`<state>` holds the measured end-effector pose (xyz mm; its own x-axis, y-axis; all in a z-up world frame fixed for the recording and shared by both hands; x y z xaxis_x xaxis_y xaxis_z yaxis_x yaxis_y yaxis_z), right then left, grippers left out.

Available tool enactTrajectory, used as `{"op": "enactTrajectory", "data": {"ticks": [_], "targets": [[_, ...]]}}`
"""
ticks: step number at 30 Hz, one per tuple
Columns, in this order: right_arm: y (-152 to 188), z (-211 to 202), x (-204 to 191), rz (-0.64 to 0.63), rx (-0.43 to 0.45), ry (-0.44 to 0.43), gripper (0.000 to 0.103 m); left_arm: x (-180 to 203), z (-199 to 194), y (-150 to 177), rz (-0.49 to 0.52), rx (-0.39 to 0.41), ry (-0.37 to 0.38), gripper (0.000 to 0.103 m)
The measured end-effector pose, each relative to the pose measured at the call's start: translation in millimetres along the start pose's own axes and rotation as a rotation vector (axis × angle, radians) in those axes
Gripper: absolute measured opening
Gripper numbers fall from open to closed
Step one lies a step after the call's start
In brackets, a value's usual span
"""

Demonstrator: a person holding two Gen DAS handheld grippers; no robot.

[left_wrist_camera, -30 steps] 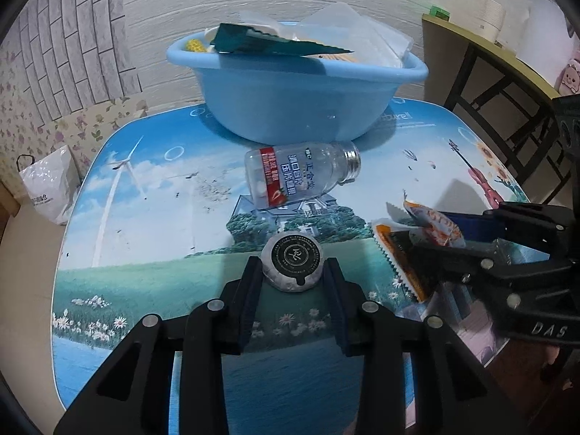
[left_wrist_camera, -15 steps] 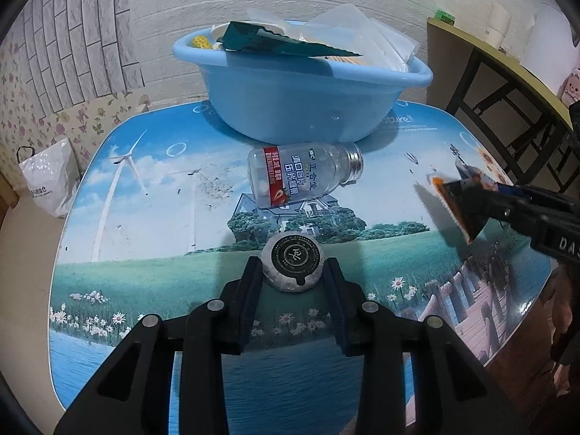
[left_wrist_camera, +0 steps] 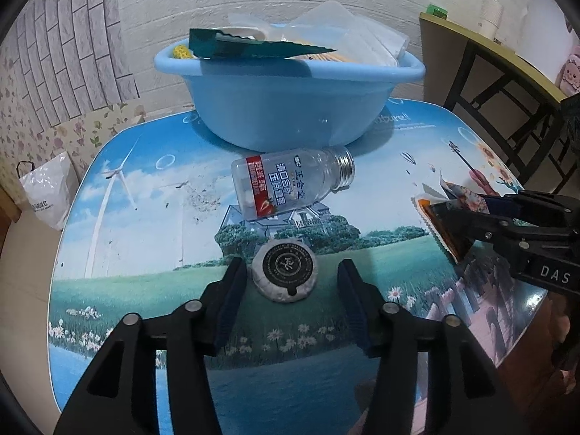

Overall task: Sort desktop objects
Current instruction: 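Close the left gripper on the round white lid while the right gripper lifts the snack packet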

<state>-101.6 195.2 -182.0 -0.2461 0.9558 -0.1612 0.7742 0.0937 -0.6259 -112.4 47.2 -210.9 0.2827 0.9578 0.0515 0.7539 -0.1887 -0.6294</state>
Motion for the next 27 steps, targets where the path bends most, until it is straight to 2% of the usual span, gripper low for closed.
{"op": "enactTrajectory", "data": {"ticks": [3,7,9,12,16,23,27], "targets": [[0.9,0.9,-0.1,-0.005,-0.003,0.008,0.036,1.1,3.6,-3.1,0.016,0.004,-0.022,0.057],[2.5,7.5,-1.3,-0.013,-0.009,0.014,0.039,3.6,6.6,-6.0,0.019,0.012,-0.03,0.057],[1.8,8.8,-1.5,-0.012,-0.007,0.012,0.04,4.9,5.0,-8.1,0.016,0.02,-0.015,0.036],[1.8,8.5,-1.5,-0.006,-0.001,-0.007,0.034,4.8,2.8,-7.3,0.012,0.014,-0.005,0.036],[-1.5,2.2,-1.8,-0.005,0.022,-0.017,0.032,0.4,-5.4,-12.6,0.005,0.035,-0.021,0.036],[-17.5,-19.9,-3.9,0.008,0.076,-0.044,0.031,-9.1,-42.9,-47.4,-0.036,0.123,-0.027,0.036],[-38.6,-43.1,-4.8,0.014,0.143,-0.065,0.031,-6.7,-65.6,-70.8,-0.05,0.185,-0.016,0.036]]}}
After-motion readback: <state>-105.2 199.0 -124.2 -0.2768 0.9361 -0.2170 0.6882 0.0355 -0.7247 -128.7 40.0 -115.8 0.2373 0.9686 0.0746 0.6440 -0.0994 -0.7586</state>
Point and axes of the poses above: each gripper's, at about its wrist camera, not at the fingertips, and z roughly the way its jaws point, x to its right, y to its underside, the point moved 10 cm from there along z, roughly the way its jaws point, and after that the axes turned 3 degrees about x, right-handed, at the moved point
